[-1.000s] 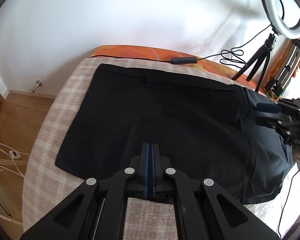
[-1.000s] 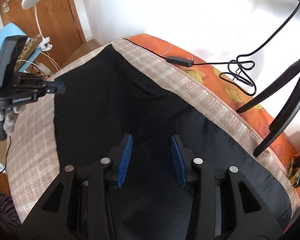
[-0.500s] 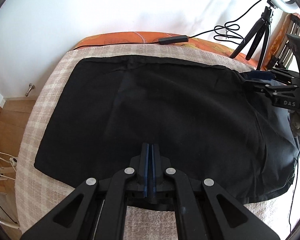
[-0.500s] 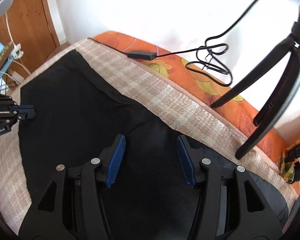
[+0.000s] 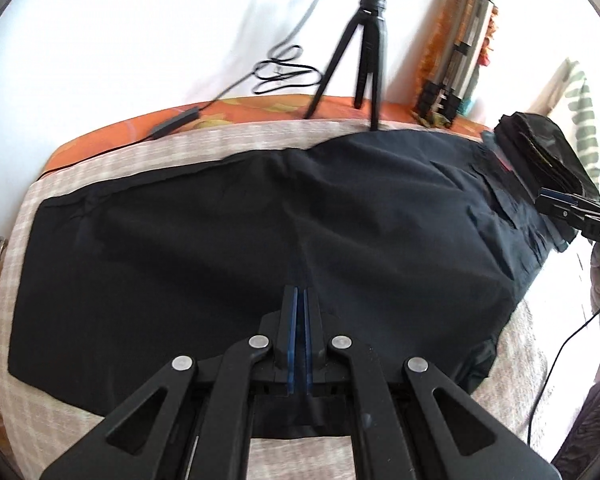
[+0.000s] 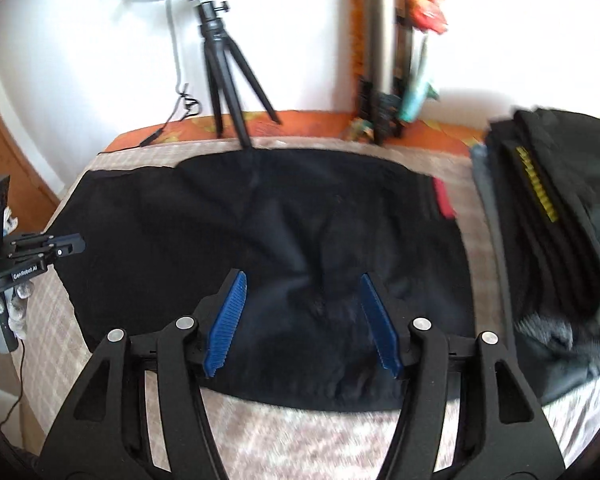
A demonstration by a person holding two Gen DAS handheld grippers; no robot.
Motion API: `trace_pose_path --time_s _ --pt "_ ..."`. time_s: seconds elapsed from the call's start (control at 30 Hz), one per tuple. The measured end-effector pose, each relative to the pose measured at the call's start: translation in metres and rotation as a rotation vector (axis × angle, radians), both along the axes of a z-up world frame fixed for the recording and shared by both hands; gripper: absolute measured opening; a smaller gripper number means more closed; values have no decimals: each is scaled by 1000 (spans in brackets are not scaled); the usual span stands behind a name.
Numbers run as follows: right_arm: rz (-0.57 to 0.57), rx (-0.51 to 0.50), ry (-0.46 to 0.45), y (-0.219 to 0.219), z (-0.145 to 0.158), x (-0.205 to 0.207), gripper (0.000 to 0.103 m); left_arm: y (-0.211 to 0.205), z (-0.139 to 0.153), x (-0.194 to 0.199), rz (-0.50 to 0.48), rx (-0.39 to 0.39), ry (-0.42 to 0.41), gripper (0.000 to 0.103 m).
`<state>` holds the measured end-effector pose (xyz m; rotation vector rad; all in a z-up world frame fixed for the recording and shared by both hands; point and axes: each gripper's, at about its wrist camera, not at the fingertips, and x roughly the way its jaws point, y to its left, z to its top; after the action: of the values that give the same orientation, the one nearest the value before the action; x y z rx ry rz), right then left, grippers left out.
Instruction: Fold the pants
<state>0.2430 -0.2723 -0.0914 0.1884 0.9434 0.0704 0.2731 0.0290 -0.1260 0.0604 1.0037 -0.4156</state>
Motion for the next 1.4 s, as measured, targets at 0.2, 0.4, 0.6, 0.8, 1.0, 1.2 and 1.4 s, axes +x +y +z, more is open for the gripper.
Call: trace_pose_path --time_s 0.2,0.4,0.6,0.8,1.0,1.2,1.4 --pt "-156 10 69 -53 -24 -29 70 -46 -25 -6 -97 -1 92 0" --pt "-260 134 104 -87 -42 -28 70 -54 -27 -34 -180 22 91 0" --pt "-259 172 94 -78 -48 -22 75 -62 -1 -48 -165 11 60 0" --pt "-247 176 91 -65 -48 -24 76 -99 4 -72 -296 51 73 0" --pt "-239 191 93 -65 -46 -26 76 -112 -20 -65 -325 92 205 1" --pt "-225 181 98 -65 -42 -27 76 -109 -14 -63 -300 79 220 2" --pt "-239 227 118 -67 -44 -30 77 -106 3 -74 -277 211 87 2"
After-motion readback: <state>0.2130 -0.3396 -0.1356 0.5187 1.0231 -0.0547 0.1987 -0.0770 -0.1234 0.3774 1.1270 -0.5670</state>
